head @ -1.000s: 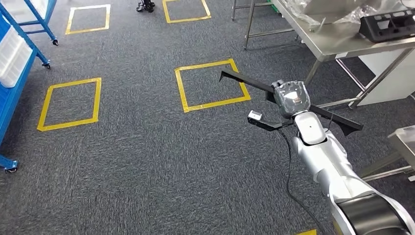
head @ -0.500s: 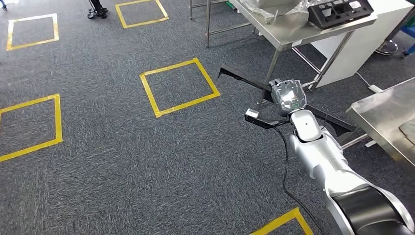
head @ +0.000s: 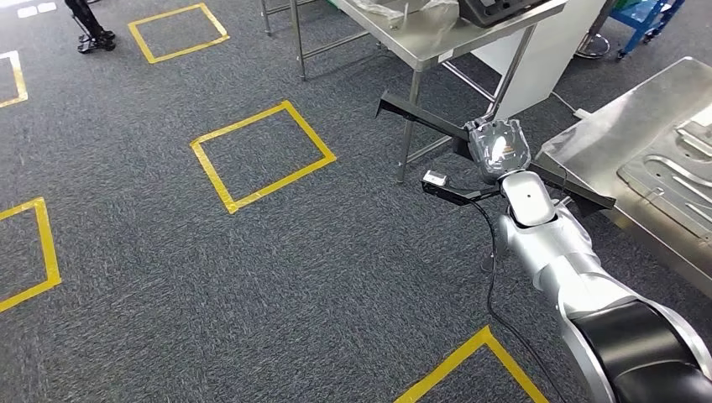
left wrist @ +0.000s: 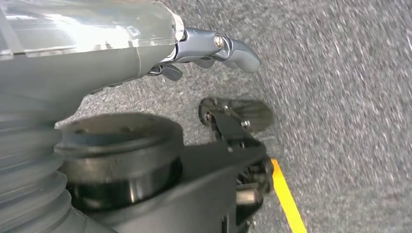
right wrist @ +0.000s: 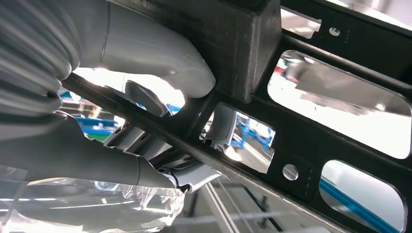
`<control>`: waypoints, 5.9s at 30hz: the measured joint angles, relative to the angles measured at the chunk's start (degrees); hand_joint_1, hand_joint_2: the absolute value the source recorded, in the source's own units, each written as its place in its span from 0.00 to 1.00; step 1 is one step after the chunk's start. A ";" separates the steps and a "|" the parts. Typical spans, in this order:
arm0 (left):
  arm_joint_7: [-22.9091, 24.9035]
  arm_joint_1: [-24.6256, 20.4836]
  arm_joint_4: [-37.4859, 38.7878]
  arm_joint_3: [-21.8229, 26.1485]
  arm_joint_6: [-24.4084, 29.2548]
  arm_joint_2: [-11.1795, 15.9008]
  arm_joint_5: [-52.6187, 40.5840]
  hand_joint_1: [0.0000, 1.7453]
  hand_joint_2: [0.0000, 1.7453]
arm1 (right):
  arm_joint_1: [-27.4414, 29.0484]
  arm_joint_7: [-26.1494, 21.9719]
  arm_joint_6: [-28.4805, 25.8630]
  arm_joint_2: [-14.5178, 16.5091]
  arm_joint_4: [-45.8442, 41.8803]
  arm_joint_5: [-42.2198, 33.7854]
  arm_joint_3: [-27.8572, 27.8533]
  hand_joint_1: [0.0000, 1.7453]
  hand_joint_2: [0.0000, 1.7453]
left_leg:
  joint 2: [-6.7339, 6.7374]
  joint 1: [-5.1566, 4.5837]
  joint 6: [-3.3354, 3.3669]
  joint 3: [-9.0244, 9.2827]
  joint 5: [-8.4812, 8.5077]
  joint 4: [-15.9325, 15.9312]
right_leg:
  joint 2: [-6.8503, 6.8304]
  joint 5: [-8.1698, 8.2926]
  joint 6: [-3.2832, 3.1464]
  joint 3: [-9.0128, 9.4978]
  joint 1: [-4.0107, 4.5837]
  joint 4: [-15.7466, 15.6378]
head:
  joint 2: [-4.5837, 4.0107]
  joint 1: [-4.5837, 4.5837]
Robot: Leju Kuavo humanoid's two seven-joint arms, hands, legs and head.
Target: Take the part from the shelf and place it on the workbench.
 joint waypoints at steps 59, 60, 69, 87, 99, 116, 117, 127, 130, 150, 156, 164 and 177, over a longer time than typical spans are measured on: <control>-0.87 -1.11 -0.02 0.07 -4.18 -0.04 0.41 0.00 1.00 | -12.63 -1.18 6.68 -9.18 2.26 -8.44 4.59 1.00 1.00 | -4.38 1.02 0.26 0.06 1.04 -0.88 | 1.27 0.29 2.68 -0.09 -1.69 -0.19 | 0.01 -0.03; -0.99 -1.05 -0.02 0.07 -4.20 -0.04 0.48 0.00 1.00 | -11.94 -1.32 6.51 -9.46 2.14 -8.70 4.67 1.00 1.00 | -4.37 1.02 0.42 0.11 1.00 -0.92 | 1.39 0.29 2.50 -0.07 -1.70 -0.17 | 0.00 -0.03; -1.11 -1.02 -0.02 0.11 -4.32 -0.03 0.63 0.00 1.00 | -9.10 -1.71 6.32 -11.14 1.40 -9.45 5.28 1.00 1.00 | -4.15 1.18 -0.38 0.72 1.30 -1.92 | 1.71 -0.06 1.60 -0.12 -1.40 0.05 | 0.00 -0.04; 1.42 -0.33 0.05 1.15 -7.96 0.19 1.04 0.00 1.00 | -3.16 0.94 7.61 -12.64 -2.00 -8.35 5.57 1.00 1.00 | -3.66 5.14 -5.10 8.18 -3.70 -4.52 | 0.32 3.29 7.14 -4.22 -5.18 0.95 | 0.00 0.04; 1.38 0.00 0.01 1.15 -8.10 0.15 0.81 0.00 1.00 | 0.45 0.57 8.12 -13.53 -4.04 -8.01 5.55 1.00 1.00 | -5.62 0.65 -0.28 -9.46 -10.50 10.51 | 3.34 -5.85 0.15 7.33 -1.74 -0.79 | -0.01 -0.70; 0.48 0.25 0.37 1.42 -9.67 0.38 1.39 0.00 1.00 | -11.84 -9.65 34.19 -12.64 -6.83 -13.12 7.16 1.00 1.00 | -8.79 -2.38 4.12 -3.84 8.20 -3.95 | 2.17 -6.13 2.53 6.45 -0.79 2.45 | 0.00 -0.66; 0.56 0.31 0.38 1.43 -9.57 0.42 1.40 0.00 1.00 | -12.87 -10.16 35.19 -12.70 -6.67 -13.31 7.54 1.00 1.00 | -8.83 -2.39 4.01 -3.91 8.16 -3.77 | 2.16 -4.66 2.49 6.59 -0.75 0.47 | -0.01 -0.66; 0.68 -1.07 0.35 1.48 -8.92 -0.01 1.31 0.00 1.00 | -13.69 -13.19 34.76 -12.63 -5.60 -19.45 9.78 1.00 1.00 | -6.34 -0.83 0.88 -13.23 1.18 15.40 | 2.33 -5.58 -0.62 8.54 -0.93 -2.11 | -0.01 -0.65; 0.60 -1.11 0.35 1.50 -8.87 -0.02 1.31 0.00 1.00 | -11.99 -13.14 33.82 -12.92 -5.57 -20.09 9.98 1.00 1.00 | -6.35 -0.67 1.44 -9.82 6.53 7.49 | 2.39 -6.37 -0.54 9.79 -0.80 -2.13 | -0.01 -0.65; -0.17 -0.86 0.33 2.49 -10.29 0.08 0.66 0.00 1.00 | -5.20 -11.33 28.45 -13.85 -5.94 -20.15 13.28 1.00 1.00 | -6.81 -0.76 1.44 -2.51 3.35 -1.31 | 2.35 -3.09 0.60 2.30 -0.82 0.01 | 0.00 -0.66; -0.40 -0.25 0.33 2.49 -10.35 0.37 0.65 0.00 1.00 | -6.28 -11.27 28.65 -14.44 -6.95 -21.14 13.28 1.00 1.00 | -6.35 -0.07 -0.54 -9.06 -1.70 12.12 | 2.61 -4.42 -0.77 5.47 -1.47 -0.26 | -0.01 -0.85; -0.09 0.51 0.36 2.49 -10.31 0.53 0.62 0.00 1.00 | -6.36 -10.97 28.53 -14.35 -6.97 -21.12 13.28 1.00 1.00 | -6.39 -0.58 1.16 -7.96 10.05 -0.48 | 2.99 -9.40 0.77 11.14 -1.52 -0.98 | -0.01 -0.86; -0.25 0.06 0.35 2.49 -10.72 0.47 1.06 0.00 1.00 | -2.04 -11.35 31.56 -16.82 -10.59 -25.71 12.52 1.00 1.00 | -6.95 -0.43 2.36 -1.69 4.45 -2.25 | 2.08 -2.50 2.81 -0.38 -1.64 4.53 | -0.01 -0.84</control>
